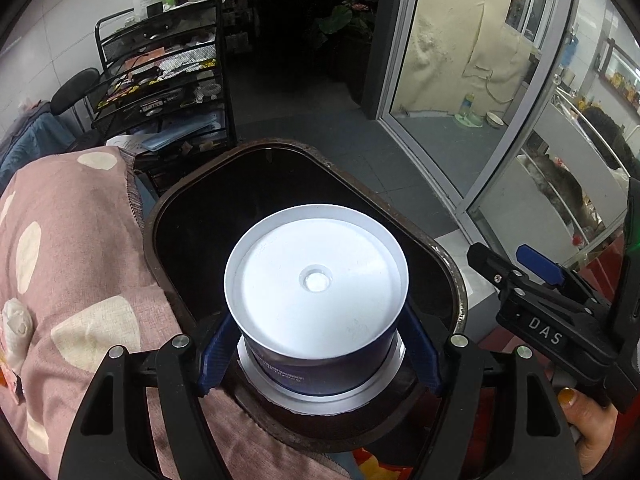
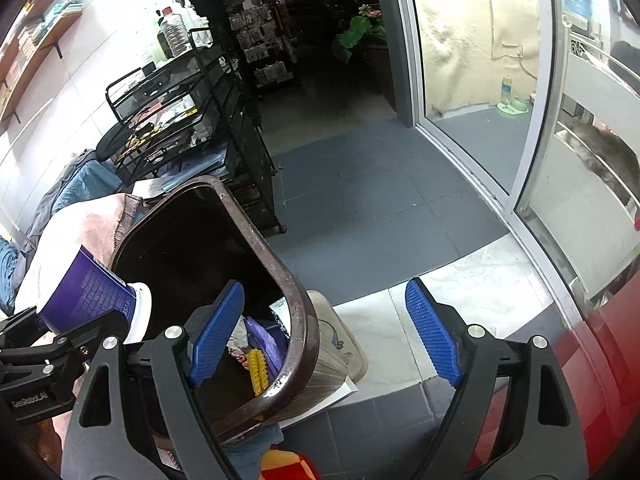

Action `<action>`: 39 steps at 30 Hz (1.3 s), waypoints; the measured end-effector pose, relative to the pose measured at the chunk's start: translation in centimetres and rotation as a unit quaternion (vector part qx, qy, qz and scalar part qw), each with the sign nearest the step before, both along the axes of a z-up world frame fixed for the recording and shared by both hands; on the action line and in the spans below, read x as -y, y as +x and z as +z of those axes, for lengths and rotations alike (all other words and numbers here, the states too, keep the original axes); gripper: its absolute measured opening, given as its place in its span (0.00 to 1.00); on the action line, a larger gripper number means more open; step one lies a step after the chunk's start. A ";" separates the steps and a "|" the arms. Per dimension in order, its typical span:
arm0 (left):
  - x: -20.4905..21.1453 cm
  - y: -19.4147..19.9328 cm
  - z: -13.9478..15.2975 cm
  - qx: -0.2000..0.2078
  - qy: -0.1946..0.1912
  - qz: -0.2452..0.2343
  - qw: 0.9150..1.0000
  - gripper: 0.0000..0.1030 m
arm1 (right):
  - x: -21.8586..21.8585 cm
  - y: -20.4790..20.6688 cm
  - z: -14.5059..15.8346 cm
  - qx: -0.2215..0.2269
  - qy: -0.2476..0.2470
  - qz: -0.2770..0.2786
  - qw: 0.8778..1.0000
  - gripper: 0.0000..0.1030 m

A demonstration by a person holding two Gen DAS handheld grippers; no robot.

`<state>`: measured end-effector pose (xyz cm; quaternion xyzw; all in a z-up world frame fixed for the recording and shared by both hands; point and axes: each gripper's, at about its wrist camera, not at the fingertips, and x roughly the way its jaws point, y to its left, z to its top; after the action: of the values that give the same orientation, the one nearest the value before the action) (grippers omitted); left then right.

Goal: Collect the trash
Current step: 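Lower the CD spindle into the bin and open left tool, then move both tools back over the bed toward the remaining trash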

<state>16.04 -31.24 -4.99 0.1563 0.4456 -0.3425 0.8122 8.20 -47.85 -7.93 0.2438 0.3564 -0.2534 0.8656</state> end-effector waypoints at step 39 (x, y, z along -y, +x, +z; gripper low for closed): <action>-15.1 -3.6 6.2 0.134 -0.062 0.120 0.982 0.95 | -9.4 3.7 4.2 0.069 -0.025 0.136 0.988 0.89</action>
<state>12.44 -16.14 1.22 0.0948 0.3265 -0.2453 0.9079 11.88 -38.42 -3.69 0.1884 0.3195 -0.1251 0.9202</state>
